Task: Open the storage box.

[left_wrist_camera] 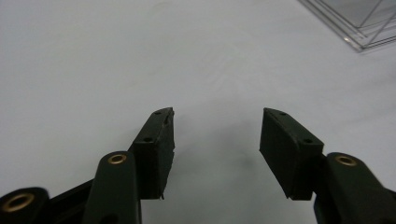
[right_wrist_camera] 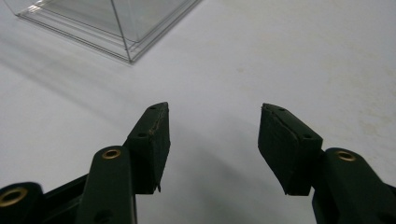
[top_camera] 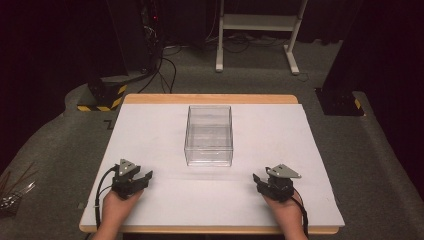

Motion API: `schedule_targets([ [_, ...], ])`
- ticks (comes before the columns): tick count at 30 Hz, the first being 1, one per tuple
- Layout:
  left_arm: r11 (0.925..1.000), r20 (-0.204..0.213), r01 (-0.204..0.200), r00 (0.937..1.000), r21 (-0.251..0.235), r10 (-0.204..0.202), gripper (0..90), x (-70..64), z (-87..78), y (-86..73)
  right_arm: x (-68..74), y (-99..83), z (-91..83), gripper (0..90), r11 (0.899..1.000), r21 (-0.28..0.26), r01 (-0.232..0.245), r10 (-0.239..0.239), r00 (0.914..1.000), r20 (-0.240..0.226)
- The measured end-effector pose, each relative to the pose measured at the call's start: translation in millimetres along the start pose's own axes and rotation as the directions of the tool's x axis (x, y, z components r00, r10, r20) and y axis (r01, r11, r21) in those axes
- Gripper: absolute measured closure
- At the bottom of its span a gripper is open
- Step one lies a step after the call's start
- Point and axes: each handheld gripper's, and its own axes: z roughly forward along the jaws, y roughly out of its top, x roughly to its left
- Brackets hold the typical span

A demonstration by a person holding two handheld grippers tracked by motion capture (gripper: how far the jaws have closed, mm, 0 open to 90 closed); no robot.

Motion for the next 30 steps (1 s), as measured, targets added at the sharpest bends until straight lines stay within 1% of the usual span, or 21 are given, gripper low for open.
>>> schedule_targets([
  [1,0.9999,0.008,-0.016,0.9998,-0.004,0.016,45.7,-6.8,0.1,1.6,4.0,0.8,0.5,43.7,1.0,-0.002,0.003,-0.003,0.9999,-0.011],
  [3,0.9997,0.014,-0.024,0.9996,-0.005,0.024,45.8,-10.3,0.3,2.5,5.1,1.1,0.8,43.6,1.0,-0.004,0.007,-0.007,0.9999,-0.015],
  [4,0.9996,0.028,-0.027,0.9992,-0.008,0.027,45.5,-17.7,0.8,4.4,7.8,1.7,1.3,43.6,1.0,0.001,0.01,-0.01,0.9997,-0.021],
  [6,0.9995,0.04,-0.031,0.9987,-0.007,0.031,45.0,-21.2,1.1,5.4,9.3,2.2,1.8,43.6,1.0,0.001,0.012,-0.012,0.9995,-0.028],
  [7,0.9992,0.06,-0.04,0.9974,-0.008,0.04,45.0,-29.4,1.7,7.8,10.1,2.4,2.1,43.7,1.0,0.0,0.012,-0.012,0.9994,-0.031],
  [8,0.9992,0.06,-0.04,0.9974,-0.008,0.04,45.0,-29.4,1.7,7.8,10.1,2.4,2.1,43.7,1.0,0.0,0.012,-0.012,0.9994,-0.031],
  [9,0.9989,0.072,-0.044,0.9964,-0.015,0.045,45.0,-34.9,2.0,9.3,11.8,2.9,2.3,43.9,1.0,0.0,0.018,-0.018,0.9992,-0.035],
  [10,0.9985,0.081,-0.051,0.9953,-0.016,0.053,45.0,-37.8,2.0,10.4,11.8,2.9,2.3,43.9,1.0,0.0,0.018,-0.018,0.9992,-0.035],
  [11,0.9979,0.107,-0.059,0.9923,-0.025,0.062,45.6,-45.9,2.3,13.0,13.7,3.3,2.2,44.4,1.0,-0.004,0.02,-0.02,0.999,-0.04],
  [12,0.9979,0.107,-0.059,0.9923,-0.025,0.062,46.0,-45.9,2.3,13.0,13.7,3.3,2.2,44.4,1.0,-0.004,0.02,-0.02,0.999,-0.04],
  [13,0.9971,0.13,-0.069,0.9889,-0.032,0.072,46.1,-54.1,3.3,15.0,15.9,4.0,1.9,45.0,1.0,-0.006,0.023,-0.023,0.9986,-0.047],
  [14,0.9971,0.13,-0.069,0.9889,-0.032,0.072,46.1,-54.1,3.3,15.0,15.9,4.0,1.9,45.0,1.0,-0.006,0.023,-0.023,0.9986,-0.047],
  [15,0.9959,0.142,-0.083,0.986,-0.037,0.087,45.9,-61.8,4.8,16.7,18.5,4.7,1.9,45.3,1.0,-0.013,0.028,-0.029,0.9981,-0.055],
  [17,0.9957,0.151,-0.084,0.9846,-0.039,0.089,45.5,-64.7,5.7,17.6,19.5,4.9,1.8,45.7,0.999,-0.014,0.033,-0.034,0.9979,-0.055],
  [18,0.996,0.172,-0.077,0.9815,-0.046,0.084,45.5,-69.5,6.8,19.5,22.7,5.6,1.5,46.9,0.999,-0.02,0.036,-0.037,0.9974,-0.061],
  [19,0.996,0.172,-0.077,0.9815,-0.046,0.084,45.6,-69.5,6.8,19.5,22.7,5.6,1.5,46.9,0.999,-0.02,0.036,-0.037,0.9974,-0.061],
  [22,0.9936,0.172,-0.093,0.9796,-0.064,0.103,45.7,-77.4,7.6,22.1,28.1,7.1,1.0,48.3,0.998,-0.028,0.052,-0.054,0.9956,-0.076],
  [25,0.992,0.186,-0.103,0.9758,-0.073,0.115,46.7,-86.6,9.8,24.7,36.8,8.7,2.1,48.3,0.996,-0.026,0.082,-0.084,0.9933,-0.079],
  [26,0.992,0.186,-0.103,0.9758,-0.073,0.115,47.2,-86.6,9.8,24.7,36.8,8.7,2.1,48.3,0.996,-0.026,0.082,-0.084,0.9933,-0.079],
  [27,0.9916,0.191,-0.104,0.9746,-0.078,0.117,47.7,-91.5,11.0,26.4,42.0,9.7,3.1,48.0,0.996,-0.026,0.089,-0.091,0.9918,-0.089],
  [30,0.9906,0.193,-0.106,0.9737,-0.086,0.121,48.5,-96.6,11.3,29.5,46.7,11.2,4.2,48.0,0.995,-0.029,0.099,-0.101,0.9897,-0.101],
])
